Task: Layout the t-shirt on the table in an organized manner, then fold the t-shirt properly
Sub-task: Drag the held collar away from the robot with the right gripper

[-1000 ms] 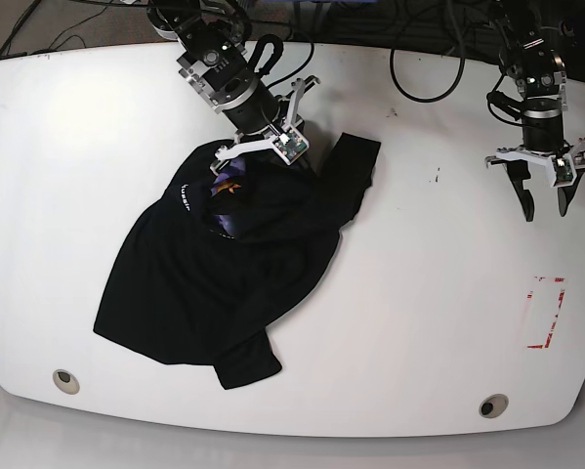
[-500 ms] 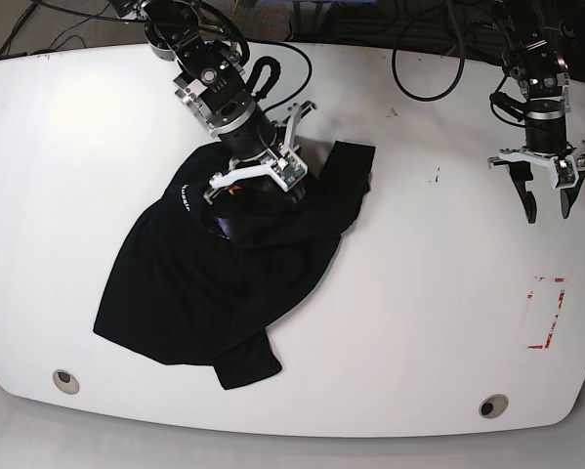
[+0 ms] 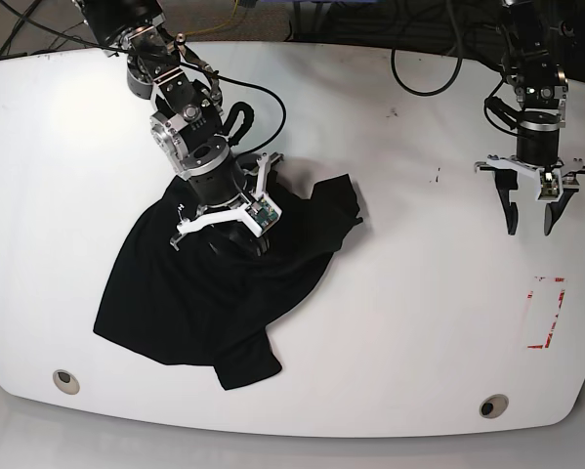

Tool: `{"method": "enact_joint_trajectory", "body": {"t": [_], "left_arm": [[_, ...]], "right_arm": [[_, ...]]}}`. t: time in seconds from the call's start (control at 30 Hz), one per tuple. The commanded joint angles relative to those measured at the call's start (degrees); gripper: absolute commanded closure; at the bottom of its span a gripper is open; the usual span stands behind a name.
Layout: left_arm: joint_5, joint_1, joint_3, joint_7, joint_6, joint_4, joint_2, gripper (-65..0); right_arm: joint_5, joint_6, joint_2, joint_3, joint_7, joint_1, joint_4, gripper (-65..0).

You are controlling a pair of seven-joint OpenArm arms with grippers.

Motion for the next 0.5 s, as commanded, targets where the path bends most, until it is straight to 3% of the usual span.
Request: {"method": "enact_joint_trajectory", "body": {"t": [0.0,0.47], "left_arm": [[-0.5,-0.7,0.9,-1.6,0.2,1.3,-0.5,-33.1],[-0.3,-3.1,1.7,-1.4,0.2,1.1,-0.3,-33.1]], "right_arm": [[1.2,-0.5,1.0,1.5,1.5,1.8,1.1,0.0],[15.2,-0.2,2.0,14.4,4.2,5.7,0.9,0.0]]}}
